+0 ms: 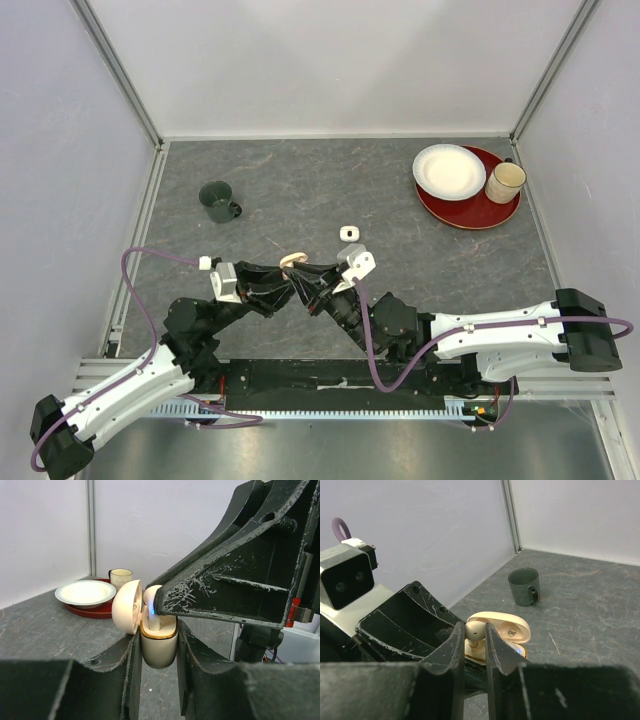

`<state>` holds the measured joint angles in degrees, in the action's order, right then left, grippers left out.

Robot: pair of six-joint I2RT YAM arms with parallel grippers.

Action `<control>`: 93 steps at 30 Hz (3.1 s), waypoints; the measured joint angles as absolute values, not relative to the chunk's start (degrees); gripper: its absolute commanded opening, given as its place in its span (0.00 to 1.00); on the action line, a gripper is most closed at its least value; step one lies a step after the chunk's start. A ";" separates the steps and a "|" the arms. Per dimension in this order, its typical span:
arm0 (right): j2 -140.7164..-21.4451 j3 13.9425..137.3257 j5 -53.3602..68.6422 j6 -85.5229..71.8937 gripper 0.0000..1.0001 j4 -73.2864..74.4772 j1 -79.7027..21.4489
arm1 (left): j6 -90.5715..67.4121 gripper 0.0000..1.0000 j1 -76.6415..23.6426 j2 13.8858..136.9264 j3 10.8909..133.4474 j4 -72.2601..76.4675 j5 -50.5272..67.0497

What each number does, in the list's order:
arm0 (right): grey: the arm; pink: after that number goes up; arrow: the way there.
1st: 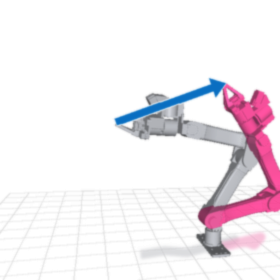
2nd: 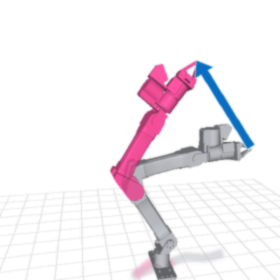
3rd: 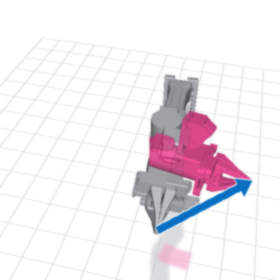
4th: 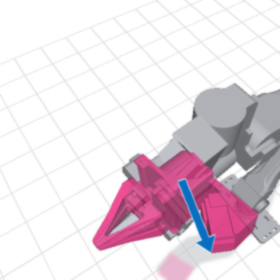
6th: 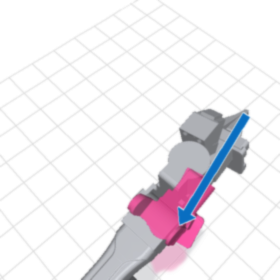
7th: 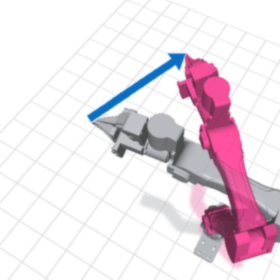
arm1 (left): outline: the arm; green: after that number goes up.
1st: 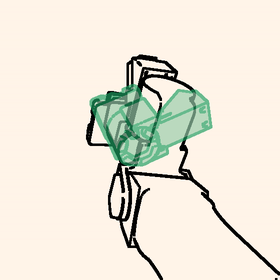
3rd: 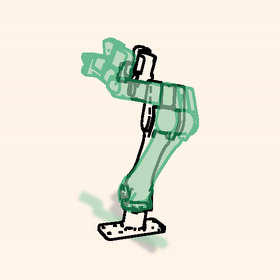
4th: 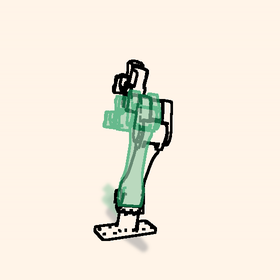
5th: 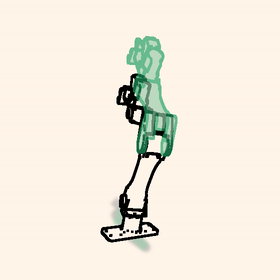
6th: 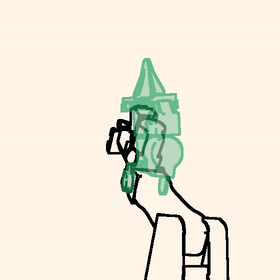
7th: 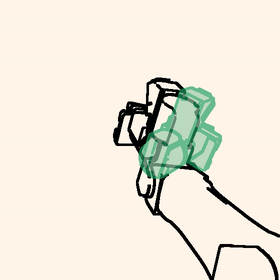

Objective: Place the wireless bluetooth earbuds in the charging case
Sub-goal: Place the earbud in the charging case.

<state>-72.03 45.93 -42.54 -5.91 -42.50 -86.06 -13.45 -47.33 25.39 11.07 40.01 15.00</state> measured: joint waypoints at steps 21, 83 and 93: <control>-71.83 47.64 -43.05 -6.81 0.04 -38.37 -86.26 | -13.45 0.02 -47.35 23.55 11.07 38.13 14.90; -70.02 49.39 -46.89 -8.88 0.31 -33.74 -86.48 | -13.43 0.02 -47.33 26.17 11.31 40.71 14.13; -71.11 51.59 -46.39 -8.58 0.25 -31.14 -86.26 | -13.43 0.02 -47.33 26.13 11.31 40.88 14.11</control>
<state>-71.11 51.59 -46.39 -8.58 -31.14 -86.26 -13.43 -47.33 26.13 11.31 40.88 14.11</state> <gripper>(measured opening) 0.271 0.350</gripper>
